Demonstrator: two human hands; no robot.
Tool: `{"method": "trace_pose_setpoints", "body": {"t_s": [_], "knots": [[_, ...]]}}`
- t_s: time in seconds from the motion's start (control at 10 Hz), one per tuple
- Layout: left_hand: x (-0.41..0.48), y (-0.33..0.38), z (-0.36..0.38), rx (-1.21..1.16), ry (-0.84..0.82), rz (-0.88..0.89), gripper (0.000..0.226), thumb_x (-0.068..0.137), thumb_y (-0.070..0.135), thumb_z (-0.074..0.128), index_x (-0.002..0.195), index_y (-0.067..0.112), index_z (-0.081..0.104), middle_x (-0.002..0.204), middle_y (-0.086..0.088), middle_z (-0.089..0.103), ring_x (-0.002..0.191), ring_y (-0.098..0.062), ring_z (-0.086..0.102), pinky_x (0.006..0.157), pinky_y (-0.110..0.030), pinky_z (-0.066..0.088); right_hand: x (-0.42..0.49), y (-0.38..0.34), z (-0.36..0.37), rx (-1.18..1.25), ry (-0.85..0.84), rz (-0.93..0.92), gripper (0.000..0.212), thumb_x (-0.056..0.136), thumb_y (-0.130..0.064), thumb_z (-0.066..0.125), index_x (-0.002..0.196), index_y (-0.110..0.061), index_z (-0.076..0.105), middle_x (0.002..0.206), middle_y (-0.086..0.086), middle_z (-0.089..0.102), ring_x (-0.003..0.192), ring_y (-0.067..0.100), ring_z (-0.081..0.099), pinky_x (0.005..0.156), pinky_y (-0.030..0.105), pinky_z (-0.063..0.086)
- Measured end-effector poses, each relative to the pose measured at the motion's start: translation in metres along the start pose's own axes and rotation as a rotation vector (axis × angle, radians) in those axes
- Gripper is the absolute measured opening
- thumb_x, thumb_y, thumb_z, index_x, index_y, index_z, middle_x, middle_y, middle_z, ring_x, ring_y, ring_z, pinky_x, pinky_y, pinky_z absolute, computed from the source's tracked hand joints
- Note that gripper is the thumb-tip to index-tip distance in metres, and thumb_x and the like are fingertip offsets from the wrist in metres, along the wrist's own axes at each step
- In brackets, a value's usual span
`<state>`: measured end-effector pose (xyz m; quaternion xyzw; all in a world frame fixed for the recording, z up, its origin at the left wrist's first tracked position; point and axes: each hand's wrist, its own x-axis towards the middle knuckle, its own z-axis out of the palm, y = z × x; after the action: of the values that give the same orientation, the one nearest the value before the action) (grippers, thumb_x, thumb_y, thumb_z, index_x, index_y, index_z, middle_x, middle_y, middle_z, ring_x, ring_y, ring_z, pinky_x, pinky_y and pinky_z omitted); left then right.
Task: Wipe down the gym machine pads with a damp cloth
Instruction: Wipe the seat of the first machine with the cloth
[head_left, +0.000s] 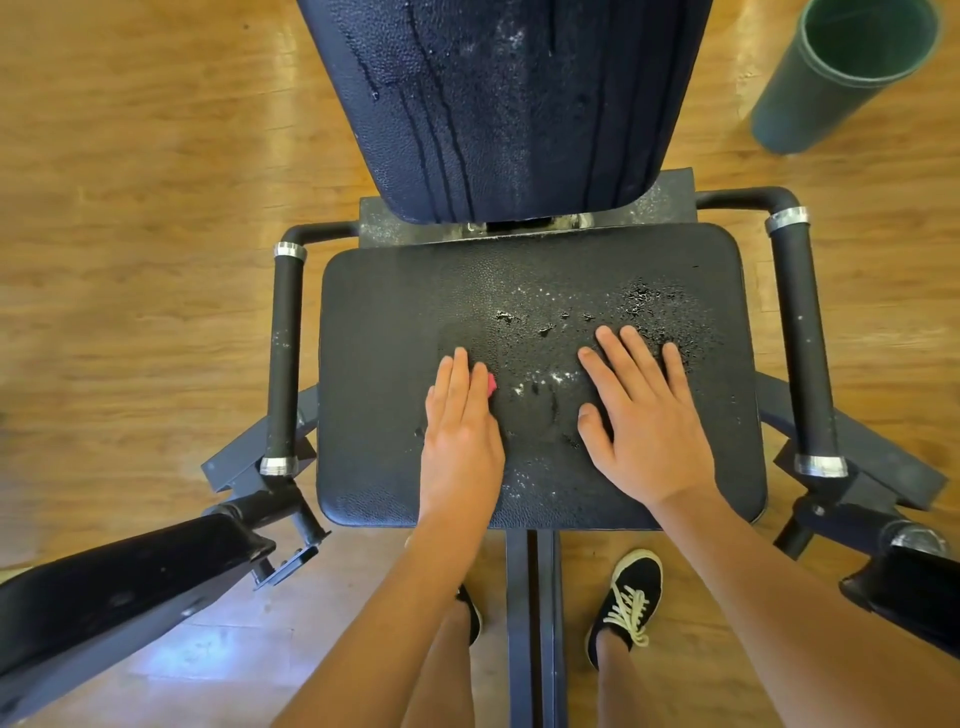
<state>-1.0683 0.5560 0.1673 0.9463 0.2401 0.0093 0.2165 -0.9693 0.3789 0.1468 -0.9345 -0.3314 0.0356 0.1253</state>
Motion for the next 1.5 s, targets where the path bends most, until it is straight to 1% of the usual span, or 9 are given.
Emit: {"method": "trace_pose_setpoints", "body": {"t_s": [0.2,0.5,0.6,0.8,0.9,1.0,1.2,1.3,1.5], "knots": [[-0.023,0.002,0.009,0.02,0.048,-0.032,0.045,0.097,-0.007,0.055,0.142,-0.006,0.053,0.157,-0.022,0.042,0.147,-0.038,0.038,0.117,-0.053,0.038,0.0,0.0,-0.002,0.023,0.004,0.003,0.056,0.101,-0.034,0.041,0.154,-0.015,0.045,0.166,0.008,0.031,0.157,0.026,0.019,0.126,0.057,0.013],[0.023,0.007,0.007,0.021,0.072,0.013,0.045,0.104,0.001,0.045,0.149,-0.004,0.044,0.162,-0.021,0.032,0.155,-0.034,0.023,0.125,-0.044,0.018,0.0,-0.002,-0.003,0.017,-0.003,0.014,0.058,0.1,-0.035,0.041,0.154,-0.014,0.044,0.167,0.008,0.03,0.157,0.026,0.018,0.126,0.057,0.014],[0.027,0.01,0.008,0.0,0.087,0.012,0.043,0.102,-0.002,0.048,0.145,-0.004,0.05,0.16,-0.022,0.036,0.153,-0.035,0.027,0.124,-0.045,0.02,0.001,-0.001,-0.004,-0.002,-0.005,0.014,0.057,0.101,-0.035,0.041,0.154,-0.015,0.043,0.167,0.007,0.029,0.157,0.025,0.017,0.126,0.056,0.012],[-0.016,-0.004,0.007,0.025,0.05,0.17,0.044,0.092,-0.005,0.054,0.136,-0.005,0.059,0.153,-0.024,0.047,0.144,-0.04,0.042,0.116,-0.054,0.037,-0.001,-0.004,-0.004,0.004,-0.004,0.021,0.057,0.101,-0.035,0.041,0.154,-0.015,0.043,0.167,0.007,0.03,0.157,0.026,0.018,0.127,0.056,0.012],[-0.045,-0.011,0.008,0.068,0.063,0.217,0.047,0.094,0.006,0.038,0.134,-0.003,0.061,0.151,-0.022,0.049,0.142,-0.037,0.045,0.114,-0.053,0.042,0.0,-0.004,-0.005,0.01,-0.002,0.018,0.057,0.101,-0.035,0.042,0.155,-0.015,0.043,0.167,0.007,0.03,0.157,0.025,0.017,0.126,0.056,0.012],[-0.064,-0.015,0.009,0.102,0.039,0.235,0.048,0.092,0.006,0.04,0.135,-0.003,0.06,0.151,-0.022,0.049,0.141,-0.038,0.047,0.113,-0.054,0.043,-0.001,-0.004,-0.004,0.012,0.005,0.015,0.057,0.101,-0.035,0.042,0.155,-0.015,0.043,0.167,0.007,0.03,0.157,0.025,0.017,0.127,0.056,0.011],[-0.052,-0.012,0.009,0.117,0.026,0.218,0.047,0.089,-0.007,0.067,0.135,-0.006,0.06,0.151,-0.025,0.048,0.142,-0.041,0.045,0.111,-0.055,0.044,-0.001,-0.003,-0.003,0.016,0.017,0.011,0.056,0.101,-0.034,0.043,0.153,-0.014,0.045,0.166,0.007,0.031,0.157,0.026,0.019,0.126,0.056,0.013],[-0.039,-0.006,0.007,0.094,0.02,0.202,0.048,0.089,-0.008,0.068,0.136,-0.007,0.058,0.152,-0.026,0.047,0.143,-0.041,0.044,0.111,-0.056,0.044,-0.002,-0.004,-0.003,0.012,0.016,0.012,0.057,0.101,-0.035,0.042,0.154,-0.015,0.044,0.166,0.007,0.031,0.157,0.026,0.018,0.126,0.056,0.012],[-0.013,0.012,0.01,0.005,-0.001,0.117,0.044,0.098,-0.005,0.056,0.141,-0.006,0.053,0.157,-0.026,0.04,0.148,-0.04,0.036,0.118,-0.055,0.036,-0.001,-0.001,-0.002,0.009,0.02,0.011,0.056,0.101,-0.034,0.042,0.154,-0.014,0.044,0.166,0.007,0.031,0.157,0.026,0.018,0.126,0.057,0.014]]}}
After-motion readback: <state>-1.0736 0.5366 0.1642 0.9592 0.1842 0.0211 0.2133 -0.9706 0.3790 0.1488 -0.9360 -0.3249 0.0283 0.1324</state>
